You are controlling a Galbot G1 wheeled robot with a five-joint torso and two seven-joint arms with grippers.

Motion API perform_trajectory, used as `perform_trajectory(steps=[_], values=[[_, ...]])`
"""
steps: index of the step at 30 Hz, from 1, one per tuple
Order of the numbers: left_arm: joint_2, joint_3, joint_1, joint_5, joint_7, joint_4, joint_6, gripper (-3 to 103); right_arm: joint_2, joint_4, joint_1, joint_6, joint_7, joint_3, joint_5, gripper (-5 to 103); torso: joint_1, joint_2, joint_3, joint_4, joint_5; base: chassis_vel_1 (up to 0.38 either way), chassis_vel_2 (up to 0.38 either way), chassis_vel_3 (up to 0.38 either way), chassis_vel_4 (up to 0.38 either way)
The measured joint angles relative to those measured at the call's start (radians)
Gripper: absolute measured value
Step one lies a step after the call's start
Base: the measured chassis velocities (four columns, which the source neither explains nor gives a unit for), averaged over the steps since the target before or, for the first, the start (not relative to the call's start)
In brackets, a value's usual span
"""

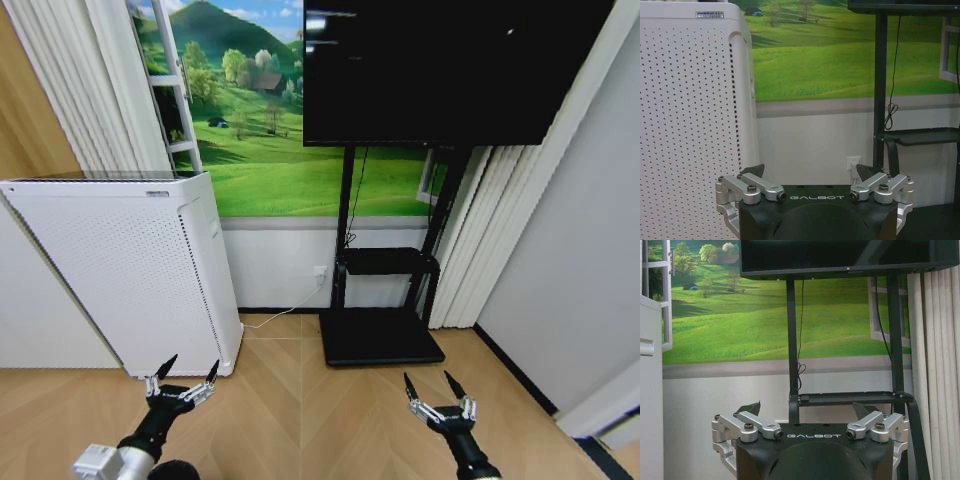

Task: Pick up the trash bin and place the garbage on the floor into it.

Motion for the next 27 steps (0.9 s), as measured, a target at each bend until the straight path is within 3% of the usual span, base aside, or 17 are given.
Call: perform_trajectory(steps=[20, 27], values=[[0.0, 0.0, 0.0, 0.0, 0.0, 0.0, 0.0, 100, 0.0, 0.0, 0.0, 0.0, 0.0, 0.0, 0.0, 100, 0.029, 0.07, 0.04, 0.0, 0.0, 0.0, 0.0, 0.0, 0.0], [0.0, 0.0, 0.0, 0.0, 0.0, 0.0, 0.0, 100, 0.0, 0.0, 0.0, 0.0, 0.0, 0.0, 0.0, 100, 0.049, 0.114, 0.065, 0.0, 0.0, 0.0, 0.0, 0.0, 0.0]])
